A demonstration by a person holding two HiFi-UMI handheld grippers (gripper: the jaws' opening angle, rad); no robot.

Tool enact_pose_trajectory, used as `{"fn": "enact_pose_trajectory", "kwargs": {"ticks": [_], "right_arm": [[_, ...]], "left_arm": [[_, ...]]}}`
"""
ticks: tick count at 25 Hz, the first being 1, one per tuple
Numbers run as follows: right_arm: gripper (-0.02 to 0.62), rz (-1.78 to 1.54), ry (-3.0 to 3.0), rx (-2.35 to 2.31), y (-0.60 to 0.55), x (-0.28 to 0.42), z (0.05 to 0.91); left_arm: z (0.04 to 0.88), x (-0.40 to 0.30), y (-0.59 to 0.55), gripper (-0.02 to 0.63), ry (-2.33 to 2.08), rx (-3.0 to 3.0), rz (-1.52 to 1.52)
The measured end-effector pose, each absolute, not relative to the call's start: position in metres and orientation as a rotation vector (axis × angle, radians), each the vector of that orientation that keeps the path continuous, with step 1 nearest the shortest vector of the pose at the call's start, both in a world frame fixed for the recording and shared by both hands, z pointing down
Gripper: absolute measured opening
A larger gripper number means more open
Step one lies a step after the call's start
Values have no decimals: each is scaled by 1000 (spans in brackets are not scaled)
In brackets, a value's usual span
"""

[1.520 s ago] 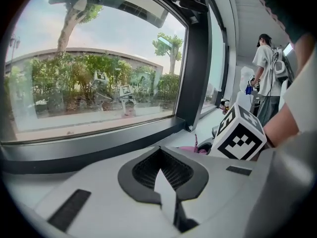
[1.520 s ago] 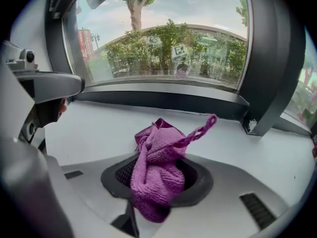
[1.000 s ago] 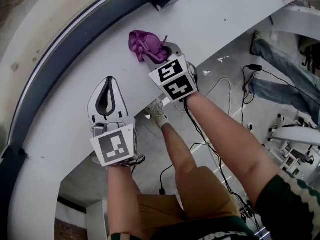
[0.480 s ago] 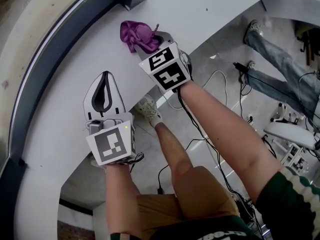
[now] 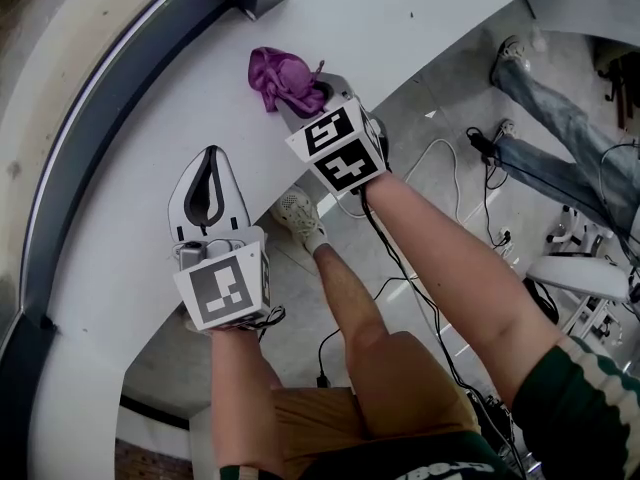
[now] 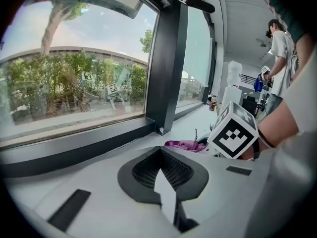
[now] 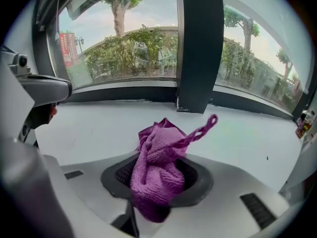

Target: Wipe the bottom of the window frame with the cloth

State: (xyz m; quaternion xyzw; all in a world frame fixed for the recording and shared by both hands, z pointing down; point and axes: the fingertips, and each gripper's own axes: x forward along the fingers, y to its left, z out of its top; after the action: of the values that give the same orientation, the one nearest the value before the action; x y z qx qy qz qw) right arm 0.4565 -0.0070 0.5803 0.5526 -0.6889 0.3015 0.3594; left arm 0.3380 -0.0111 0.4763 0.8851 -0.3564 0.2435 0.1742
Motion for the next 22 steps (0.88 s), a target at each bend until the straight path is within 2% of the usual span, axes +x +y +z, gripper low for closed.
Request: {"fn": "enact_pose_trajectory", "kwargs": {"ticks": [14,22], "right_arm": [[152,803,-1765,1471,20,454,582],[152,813,-1726,1484,23,452,583]], "left_arm": [[478,345,8,3,-980,2519,655],[476,318,7,3,-1021,2505,669]]}}
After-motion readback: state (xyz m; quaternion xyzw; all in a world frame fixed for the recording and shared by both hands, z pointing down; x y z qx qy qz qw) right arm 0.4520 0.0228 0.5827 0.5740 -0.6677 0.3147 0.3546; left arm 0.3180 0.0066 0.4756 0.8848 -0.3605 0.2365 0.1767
